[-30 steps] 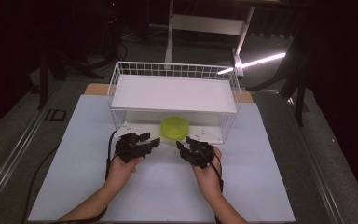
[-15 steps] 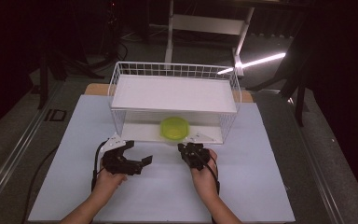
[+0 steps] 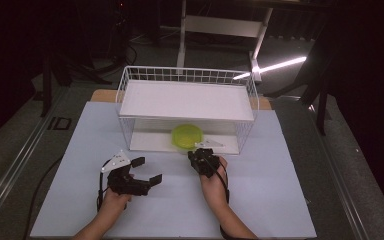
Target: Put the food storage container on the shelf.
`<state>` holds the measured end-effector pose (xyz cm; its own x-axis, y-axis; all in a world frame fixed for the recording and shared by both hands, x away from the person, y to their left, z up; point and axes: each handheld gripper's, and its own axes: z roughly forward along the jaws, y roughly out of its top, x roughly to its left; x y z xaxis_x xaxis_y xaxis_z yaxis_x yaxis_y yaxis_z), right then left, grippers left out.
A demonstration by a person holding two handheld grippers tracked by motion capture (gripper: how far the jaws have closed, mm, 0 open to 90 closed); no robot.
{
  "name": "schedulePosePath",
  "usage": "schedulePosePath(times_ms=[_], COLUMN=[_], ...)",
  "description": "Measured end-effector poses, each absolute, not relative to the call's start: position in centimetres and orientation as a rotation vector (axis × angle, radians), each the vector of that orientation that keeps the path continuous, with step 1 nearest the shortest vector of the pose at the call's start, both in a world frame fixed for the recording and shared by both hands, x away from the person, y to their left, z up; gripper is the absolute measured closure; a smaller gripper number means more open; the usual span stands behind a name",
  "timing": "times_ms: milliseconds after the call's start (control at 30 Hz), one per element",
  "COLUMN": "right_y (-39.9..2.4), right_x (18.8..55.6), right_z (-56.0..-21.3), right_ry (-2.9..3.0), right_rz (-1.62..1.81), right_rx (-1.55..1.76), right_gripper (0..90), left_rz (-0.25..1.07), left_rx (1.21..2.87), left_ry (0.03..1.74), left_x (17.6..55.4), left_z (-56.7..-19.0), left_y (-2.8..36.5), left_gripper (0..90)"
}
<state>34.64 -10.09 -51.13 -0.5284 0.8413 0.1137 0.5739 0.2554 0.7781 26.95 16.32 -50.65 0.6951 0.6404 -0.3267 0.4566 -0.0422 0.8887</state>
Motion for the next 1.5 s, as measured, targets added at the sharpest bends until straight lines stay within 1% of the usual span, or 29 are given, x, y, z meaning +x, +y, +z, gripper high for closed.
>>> schedulePosePath(times_ms=[200,333,400,933,1033,1233,1300,1433,1500], right_y=[-9.7,-9.4,-9.1,-8.1,-8.1,-8.3,-8.6,-9.3,-9.7], right_x=[35.4,35.9,36.1,38.8,39.0,38.0,37.1,35.5,34.8], right_z=[-51.4,-51.7,-51.8,-51.6,-51.4,-50.8,-50.6,-50.5,-50.3], right_ry=[2.196,2.193,2.187,2.136,2.133,2.141,2.161,2.175,2.174], right_rz=[1.146,1.158,1.157,1.131,1.125,1.136,1.141,1.172,1.183], right_rx=[1.316,1.337,1.341,1.376,1.375,1.341,1.320,1.299,1.286], right_gripper=[89.6,89.6,89.6,89.5,88.6,87.4,82.6,77.5,72.5], left_rz=[0.194,0.172,0.192,0.197,0.196,0.207,0.204,0.204,0.205], left_rx=[1.691,1.671,1.678,1.665,1.666,1.678,1.683,1.691,1.689], left_ry=[0.885,0.882,0.876,0.869,0.867,0.866,0.854,0.826,0.821], left_x=[26.5,26.6,26.5,26.5,26.6,26.7,26.7,26.9,26.9], left_z=[-51.0,-50.9,-50.9,-50.7,-50.7,-50.7,-50.6,-50.5,-50.3], left_y=[16.1,16.1,16.0,16.4,16.4,16.3,16.2,15.9,15.8], left_gripper=[0.5,0.5,0.5,0.5,0.5,0.5,0.5,0.5,0.5])
